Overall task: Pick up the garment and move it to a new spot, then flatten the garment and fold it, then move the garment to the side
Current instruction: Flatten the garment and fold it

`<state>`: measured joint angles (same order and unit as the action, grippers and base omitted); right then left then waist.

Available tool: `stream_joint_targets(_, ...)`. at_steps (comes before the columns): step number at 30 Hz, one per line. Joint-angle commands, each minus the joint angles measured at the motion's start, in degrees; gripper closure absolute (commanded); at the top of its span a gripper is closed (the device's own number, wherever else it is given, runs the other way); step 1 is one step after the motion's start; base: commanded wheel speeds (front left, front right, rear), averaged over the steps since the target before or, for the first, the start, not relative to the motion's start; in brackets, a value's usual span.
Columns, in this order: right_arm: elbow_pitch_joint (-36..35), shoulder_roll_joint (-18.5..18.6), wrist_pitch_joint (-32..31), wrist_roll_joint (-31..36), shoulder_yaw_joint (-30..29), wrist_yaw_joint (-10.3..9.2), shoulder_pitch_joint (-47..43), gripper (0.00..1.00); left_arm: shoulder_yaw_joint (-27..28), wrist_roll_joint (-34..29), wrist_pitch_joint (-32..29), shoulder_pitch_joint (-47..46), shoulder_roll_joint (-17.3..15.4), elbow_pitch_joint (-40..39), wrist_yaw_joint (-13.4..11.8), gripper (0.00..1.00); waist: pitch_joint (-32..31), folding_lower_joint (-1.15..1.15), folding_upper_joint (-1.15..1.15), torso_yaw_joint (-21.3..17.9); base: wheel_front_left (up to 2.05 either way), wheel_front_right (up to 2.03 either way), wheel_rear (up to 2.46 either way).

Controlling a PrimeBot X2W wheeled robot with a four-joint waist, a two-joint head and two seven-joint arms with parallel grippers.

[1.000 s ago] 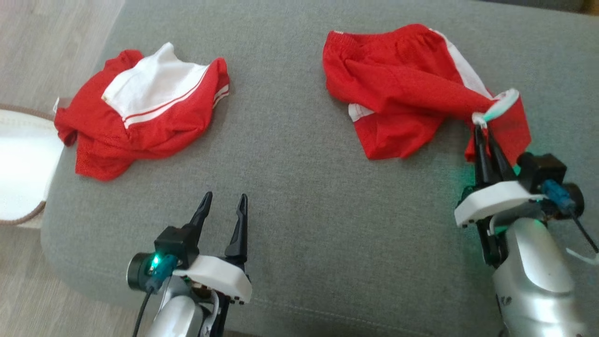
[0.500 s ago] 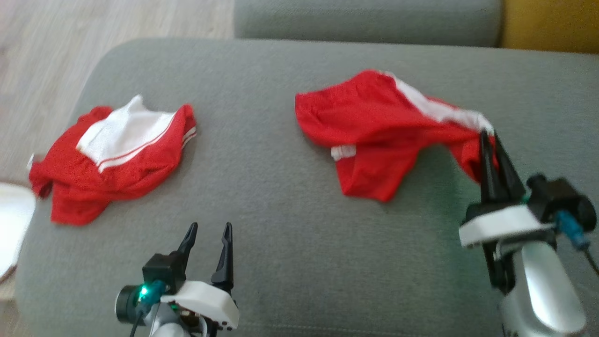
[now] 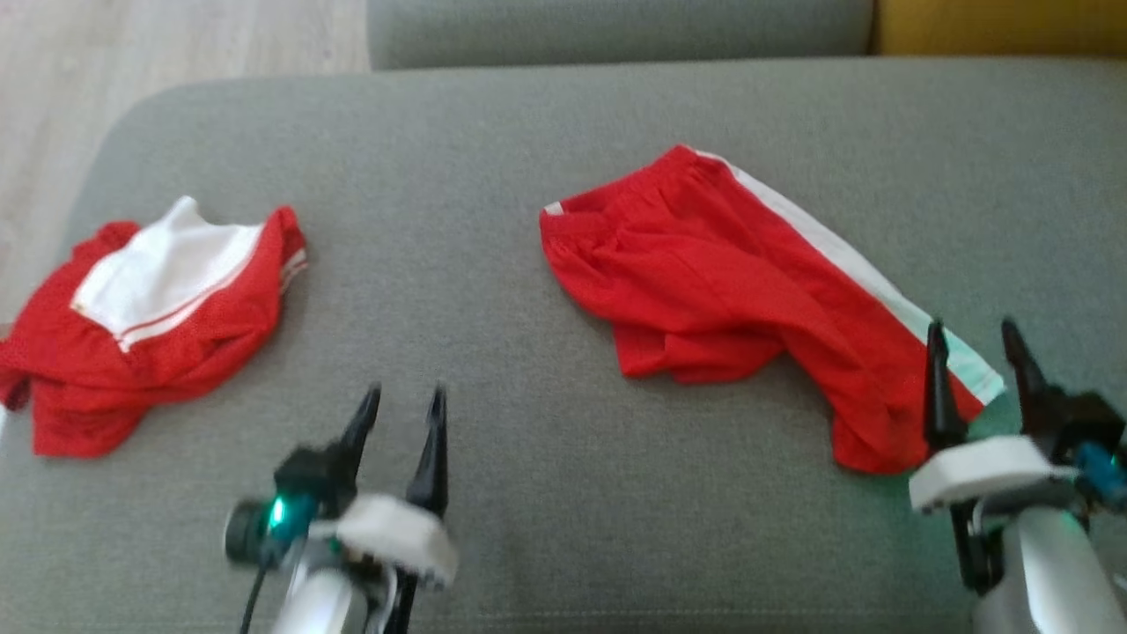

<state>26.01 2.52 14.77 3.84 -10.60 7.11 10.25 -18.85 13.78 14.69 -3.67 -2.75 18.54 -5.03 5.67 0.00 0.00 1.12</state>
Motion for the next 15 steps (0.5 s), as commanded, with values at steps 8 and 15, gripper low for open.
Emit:
stream_joint_targets(8,-4.3,0.4,0.2,-3.3,4.8,0.37,5.3,0.0,-1.9,-0.5,0.3,-19.4,-0.1,2.7,1.6,0.0,6.3,0.0,0.0,-3.5,0.0,0.0,0.0)
stream_joint_targets(15,-6.0,0.4,0.2,-5.8,9.0,0.37,7.5,0.0,-8.2,2.7,0.0,-37.7,-0.1,15.4,2.8,0.0,11.0,0.0,0.0,-7.5,0.0,0.0,0.0)
